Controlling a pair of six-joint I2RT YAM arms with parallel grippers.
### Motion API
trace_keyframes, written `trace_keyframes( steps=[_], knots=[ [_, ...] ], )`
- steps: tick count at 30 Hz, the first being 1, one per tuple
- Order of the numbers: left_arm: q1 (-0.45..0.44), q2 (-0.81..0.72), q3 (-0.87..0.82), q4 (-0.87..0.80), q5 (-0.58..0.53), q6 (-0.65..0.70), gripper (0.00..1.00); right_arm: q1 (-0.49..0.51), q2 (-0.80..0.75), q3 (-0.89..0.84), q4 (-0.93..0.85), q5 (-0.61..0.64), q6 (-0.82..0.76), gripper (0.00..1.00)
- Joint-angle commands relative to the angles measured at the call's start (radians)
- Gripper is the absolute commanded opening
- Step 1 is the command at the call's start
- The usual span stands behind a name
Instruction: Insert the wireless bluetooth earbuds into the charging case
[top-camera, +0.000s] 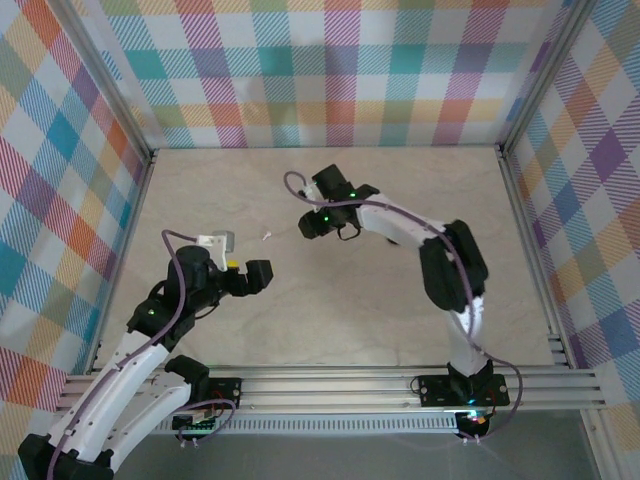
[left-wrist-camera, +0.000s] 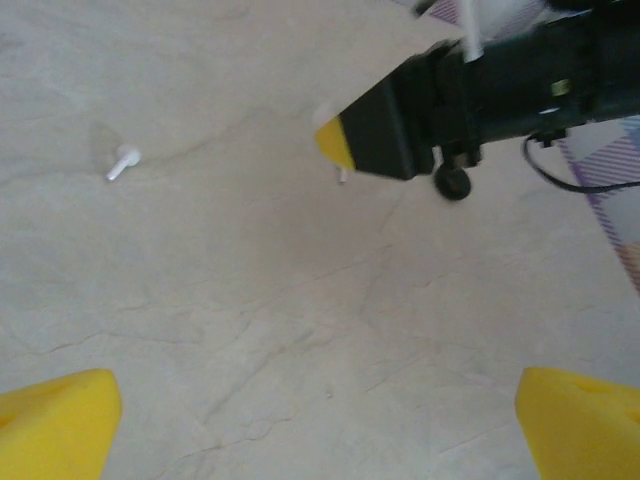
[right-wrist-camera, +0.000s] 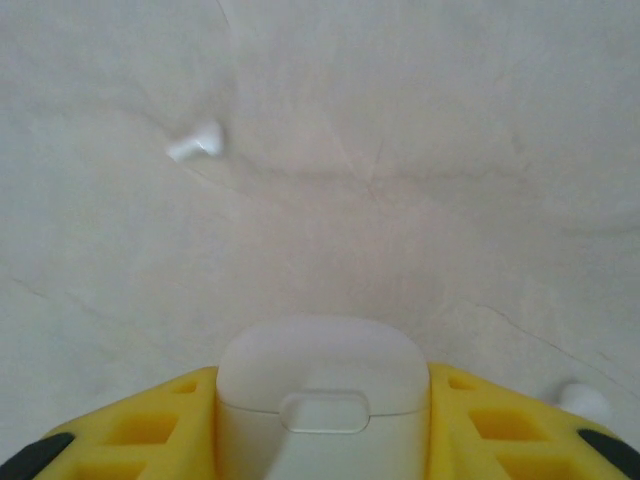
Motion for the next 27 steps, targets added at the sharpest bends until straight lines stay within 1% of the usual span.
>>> trace_keyframes(
  steps=[1, 3, 5, 6, 7, 8, 9, 12, 13, 14, 17, 22, 27],
  knots=[
    [0.016, -0.021, -0.015, 0.092, 0.088, -0.025, 1.0, 0.006, -0.151, -0.092, 0.182, -0.01, 0.225, 0.34],
    [0.015, -0.031, -0.037, 0.204, 0.145, -0.022, 0.98, 0.006, -0.226, -0.156, 0.208, -0.005, 0.321, 0.34],
    [0.009, -0.033, -0.074, 0.349, 0.216, -0.003, 0.94, 0.006, -0.303, -0.206, 0.215, 0.005, 0.424, 0.31],
    [0.0, -0.032, -0.096, 0.428, 0.228, 0.001, 0.93, 0.01, -0.337, -0.224, 0.219, 0.008, 0.463, 0.3],
    [-0.018, -0.026, -0.128, 0.532, 0.227, 0.009, 0.91, 0.016, -0.375, -0.247, 0.224, 0.01, 0.503, 0.27],
    [-0.05, -0.014, -0.157, 0.639, 0.214, 0.038, 0.9, 0.027, -0.412, -0.274, 0.241, 0.023, 0.534, 0.27],
    [-0.089, 0.002, -0.173, 0.709, 0.19, 0.079, 0.9, 0.04, -0.442, -0.295, 0.255, 0.04, 0.557, 0.27],
    [-0.232, 0.093, -0.158, 0.839, 0.113, 0.279, 0.91, 0.075, -0.527, -0.326, 0.264, 0.085, 0.614, 0.31],
    [-0.268, 0.134, -0.155, 0.894, 0.099, 0.33, 0.91, 0.083, -0.545, -0.328, 0.258, 0.09, 0.629, 0.31],
    [-0.291, 0.176, -0.155, 0.963, 0.08, 0.353, 0.92, 0.092, -0.564, -0.33, 0.262, 0.092, 0.64, 0.31],
    [-0.308, 0.297, -0.151, 1.139, 0.038, 0.35, 0.9, 0.11, -0.599, -0.328, 0.256, 0.104, 0.652, 0.31],
    [-0.309, 0.445, -0.148, 1.356, -0.031, 0.298, 0.87, 0.12, -0.631, -0.343, 0.253, 0.101, 0.674, 0.31],
    [-0.309, 0.509, -0.135, 1.464, -0.057, 0.261, 0.85, 0.123, -0.654, -0.368, 0.261, 0.108, 0.684, 0.31]
  ],
)
